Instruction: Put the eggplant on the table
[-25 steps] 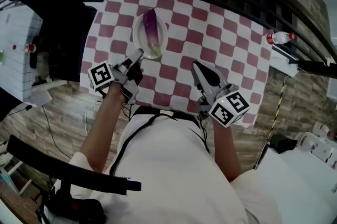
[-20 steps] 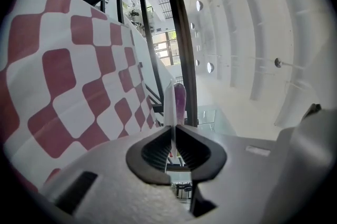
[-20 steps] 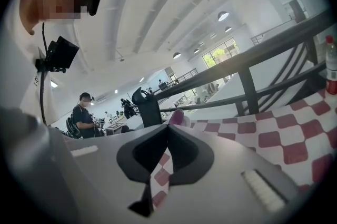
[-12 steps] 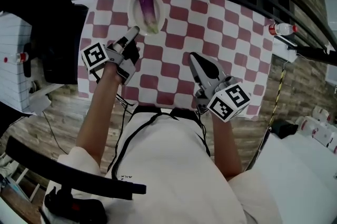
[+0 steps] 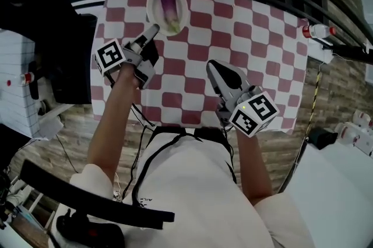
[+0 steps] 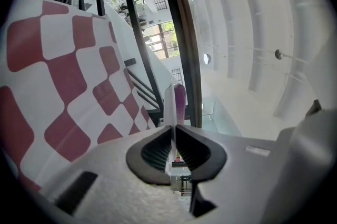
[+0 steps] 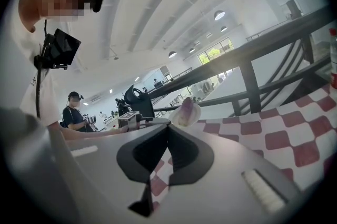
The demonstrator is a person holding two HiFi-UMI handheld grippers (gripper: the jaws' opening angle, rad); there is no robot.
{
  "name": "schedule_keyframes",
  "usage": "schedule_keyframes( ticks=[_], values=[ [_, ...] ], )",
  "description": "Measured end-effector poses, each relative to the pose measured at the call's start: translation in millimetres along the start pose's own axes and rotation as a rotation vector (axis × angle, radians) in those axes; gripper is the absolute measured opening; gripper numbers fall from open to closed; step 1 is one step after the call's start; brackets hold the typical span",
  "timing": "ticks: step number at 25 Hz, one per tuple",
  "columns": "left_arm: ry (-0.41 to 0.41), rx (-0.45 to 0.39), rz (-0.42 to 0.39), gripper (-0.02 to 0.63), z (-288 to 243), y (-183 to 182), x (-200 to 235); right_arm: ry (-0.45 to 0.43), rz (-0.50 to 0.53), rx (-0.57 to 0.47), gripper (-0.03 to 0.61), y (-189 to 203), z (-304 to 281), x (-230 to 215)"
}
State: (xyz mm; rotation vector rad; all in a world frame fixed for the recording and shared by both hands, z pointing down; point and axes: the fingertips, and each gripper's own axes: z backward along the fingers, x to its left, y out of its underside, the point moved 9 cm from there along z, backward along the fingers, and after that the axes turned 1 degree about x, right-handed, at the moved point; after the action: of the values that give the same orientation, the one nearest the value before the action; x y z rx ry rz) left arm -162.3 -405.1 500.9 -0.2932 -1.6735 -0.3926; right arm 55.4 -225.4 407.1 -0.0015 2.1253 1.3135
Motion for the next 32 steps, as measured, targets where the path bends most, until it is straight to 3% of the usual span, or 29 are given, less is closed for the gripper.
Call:
schedule_keyframes(
  ticks=[13, 20, 32],
  values=[
    [0.005, 0.054, 0.025, 0.031, -38, -41, 51, 0.030, -0.025, 0.029, 0.007, 3, -32, -19],
    [0.028, 0.136, 0.058, 0.031, -71, -40, 86, 0.047, -0.046, 0.054, 0.007, 12, -45, -44],
    [0.023, 0.195, 0.064, 0.031, -98, -44, 116, 0.078, -0.063, 0.053, 0.006, 14, -57, -72]
  ],
)
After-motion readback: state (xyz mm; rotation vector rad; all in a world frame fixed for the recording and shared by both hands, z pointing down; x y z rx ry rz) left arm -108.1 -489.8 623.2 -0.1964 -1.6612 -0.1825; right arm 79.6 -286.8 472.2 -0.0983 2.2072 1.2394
